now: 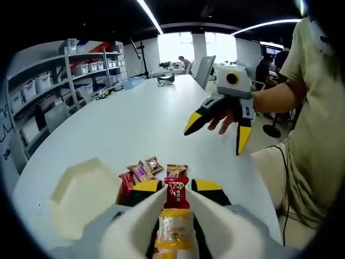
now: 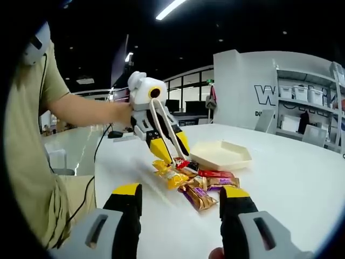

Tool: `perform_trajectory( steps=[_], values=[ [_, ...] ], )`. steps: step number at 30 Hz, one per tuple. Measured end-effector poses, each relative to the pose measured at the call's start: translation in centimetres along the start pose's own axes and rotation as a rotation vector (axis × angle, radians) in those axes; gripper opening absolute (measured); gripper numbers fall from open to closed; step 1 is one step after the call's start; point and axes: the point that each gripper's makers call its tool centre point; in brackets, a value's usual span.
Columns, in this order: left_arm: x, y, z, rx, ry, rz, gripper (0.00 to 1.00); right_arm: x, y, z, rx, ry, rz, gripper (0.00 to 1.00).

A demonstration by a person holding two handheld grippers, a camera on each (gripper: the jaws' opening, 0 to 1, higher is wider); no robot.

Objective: Place the target food into the container with the food tongs after gripping and lifting it, then release it inside without dropping or visibly crushing the food.

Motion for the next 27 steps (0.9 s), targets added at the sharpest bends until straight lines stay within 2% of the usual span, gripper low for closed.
perform_trajectory(
  steps=[15, 27],
  values=[
    [1.5, 0.8, -1.4, -0.001, 0.034, 0.011, 0.21, -0.1, 0.3, 0.0, -0.002, 0.0, -0.005, 0.56],
    [2.9, 0.7, -2.0, 0.009, 0.054, 0.014, 0.21, -0.2, 0.3, -0.2, -0.003, -0.003, -0.005, 0.56]
  ],
)
Point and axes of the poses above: the point that each gripper's makers call its tool centre point, and the gripper's own axes: z roughly forward along the fingers, x roughly to its left, y roughly out of its top, and after that the axes turned 1 degree about z, right-handed
